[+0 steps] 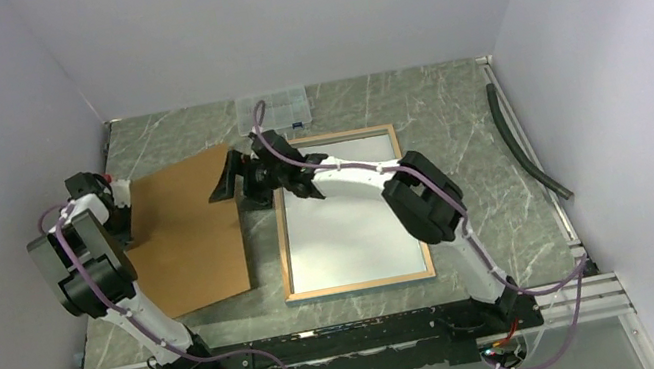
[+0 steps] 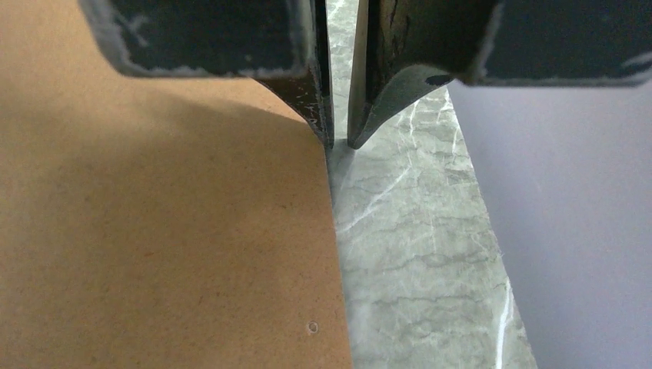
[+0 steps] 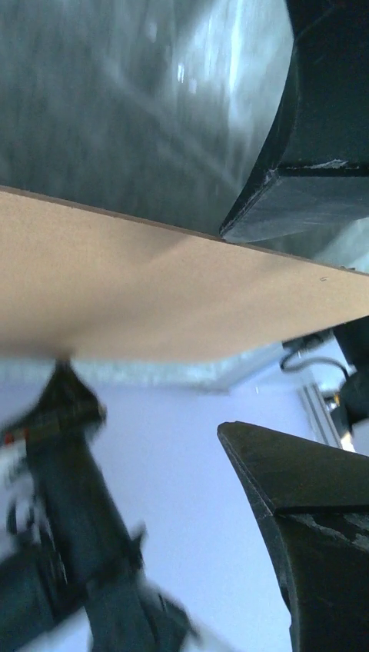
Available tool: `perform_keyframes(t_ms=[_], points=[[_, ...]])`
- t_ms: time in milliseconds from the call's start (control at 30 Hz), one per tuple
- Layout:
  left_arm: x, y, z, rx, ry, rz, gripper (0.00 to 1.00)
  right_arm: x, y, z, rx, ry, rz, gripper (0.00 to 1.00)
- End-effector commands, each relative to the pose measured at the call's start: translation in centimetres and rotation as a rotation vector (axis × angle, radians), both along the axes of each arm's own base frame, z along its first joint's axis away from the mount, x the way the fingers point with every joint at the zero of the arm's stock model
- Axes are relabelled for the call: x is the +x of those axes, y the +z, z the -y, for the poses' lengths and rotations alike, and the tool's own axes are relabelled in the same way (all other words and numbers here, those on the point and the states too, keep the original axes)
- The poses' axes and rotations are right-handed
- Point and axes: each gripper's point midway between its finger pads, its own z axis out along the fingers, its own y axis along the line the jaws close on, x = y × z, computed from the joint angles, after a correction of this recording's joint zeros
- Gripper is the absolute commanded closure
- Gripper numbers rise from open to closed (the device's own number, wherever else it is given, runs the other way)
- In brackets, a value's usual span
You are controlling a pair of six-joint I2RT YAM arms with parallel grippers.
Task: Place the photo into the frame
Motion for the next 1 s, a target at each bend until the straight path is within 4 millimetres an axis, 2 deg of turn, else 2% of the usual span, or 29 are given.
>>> perform_keyframes(t_ms=[0, 100, 333, 467, 600, 700, 867, 967], points=[[-3.8, -4.7, 9.9, -0.372, -0.091, -0.174, 0.80, -3.7, 16.1, -2.5, 0.460, 0.142, 0.175, 0.11], [-3.8, -4.7, 10.0, -0.370, -0.090, -0.176, 0.81, -4.3, 15.5, -2.4, 0.462, 0.158, 0.151, 0.13], [-4.0, -4.3, 10.0, -0.364, -0.099, -0.171, 0.81, -4.6, 12.5, -2.3, 0.420, 0.154, 0.071, 0.16], [-3.8, -3.8, 10.2, -0.372, -0.101, -0.160, 0.82, -4.7, 12.4, -2.2, 0.418, 0.159, 0.068, 0.17], [-3.6, -3.3, 10.0, -0.364, -0.101, -0.151, 0.82, -4.4, 12.6, -1.1, 0.372, 0.122, 0.107, 0.21], [-3.4, -3.1, 9.9, -0.356, -0.098, -0.143, 0.82, -4.2, 12.2, 0.1, 0.319, 0.082, 0.119, 0.35], [-3.0, -2.3, 10.6, -0.396, -0.093, -0.125, 0.81, -3.7, 10.7, 0.9, 0.221, 0.033, 0.100, 0.72], [-2.4, -1.2, 10.8, -0.406, -0.099, -0.101, 0.77, -3.4, 10.0, 1.1, 0.185, 0.023, 0.088, 0.88]])
